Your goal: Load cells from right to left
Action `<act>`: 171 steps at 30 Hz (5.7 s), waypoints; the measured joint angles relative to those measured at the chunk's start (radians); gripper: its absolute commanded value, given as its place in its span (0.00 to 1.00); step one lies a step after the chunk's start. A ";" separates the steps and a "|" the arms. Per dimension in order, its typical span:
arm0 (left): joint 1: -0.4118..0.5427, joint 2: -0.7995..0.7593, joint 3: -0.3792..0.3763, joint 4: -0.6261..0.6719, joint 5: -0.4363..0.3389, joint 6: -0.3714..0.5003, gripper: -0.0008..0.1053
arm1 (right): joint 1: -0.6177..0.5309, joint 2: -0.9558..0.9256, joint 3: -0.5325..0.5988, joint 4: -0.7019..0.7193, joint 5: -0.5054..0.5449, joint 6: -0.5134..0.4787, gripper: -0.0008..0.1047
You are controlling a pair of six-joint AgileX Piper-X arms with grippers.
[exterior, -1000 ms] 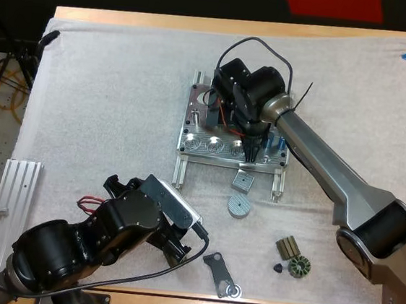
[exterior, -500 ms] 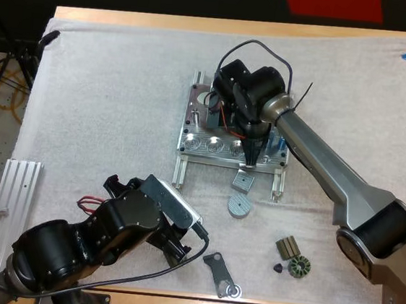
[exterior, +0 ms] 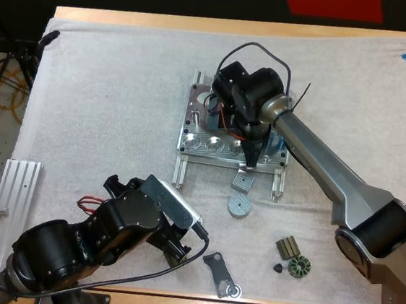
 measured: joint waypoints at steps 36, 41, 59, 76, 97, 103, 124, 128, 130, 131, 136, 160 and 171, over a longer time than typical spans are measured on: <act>0.000 0.000 0.000 0.000 0.000 0.005 0.64 | 0.007 0.017 0.004 0.006 0.068 0.000 0.12; 0.000 0.000 0.000 0.000 0.000 0.005 0.64 | 0.009 0.017 0.004 0.007 0.085 0.000 0.12; 0.000 0.000 0.000 0.000 0.000 0.027 0.64 | 0.009 0.010 0.015 -0.017 0.063 0.000 0.12; 0.000 0.000 0.000 0.000 0.000 0.027 0.64 | 0.009 0.007 0.015 -0.062 0.003 0.029 0.12; 0.000 0.000 0.000 0.000 0.000 0.027 0.64 | 0.009 0.007 0.017 -0.100 0.012 0.077 0.39; 0.000 0.000 0.000 0.000 0.000 0.027 0.64 | 0.009 -0.003 0.017 -0.150 0.026 0.081 0.42; 0.000 0.000 0.000 0.000 0.000 0.027 0.64 | 0.007 -0.090 0.017 -0.215 0.075 0.126 0.42; 0.000 0.000 0.000 0.000 0.000 0.027 0.64 | 0.007 -0.082 0.017 -0.250 0.089 0.126 0.42; 0.000 0.000 0.000 0.000 0.000 0.027 0.64 | 0.007 -0.075 0.017 -0.254 0.106 0.126 0.42; 0.000 0.000 0.000 0.000 0.000 0.027 0.64 | 0.007 -0.070 0.017 -0.258 0.118 0.126 0.42; 0.000 0.000 0.000 0.000 0.000 0.027 0.64 | 0.007 -0.048 0.017 -0.238 0.136 0.127 0.42; 0.000 0.000 0.000 0.000 0.000 0.043 0.64 | 0.007 -0.044 0.017 -0.161 0.140 0.286 0.42; 0.000 0.000 0.000 -0.078 -0.002 0.189 0.64 | 0.007 -0.139 0.017 -0.076 0.160 0.577 0.42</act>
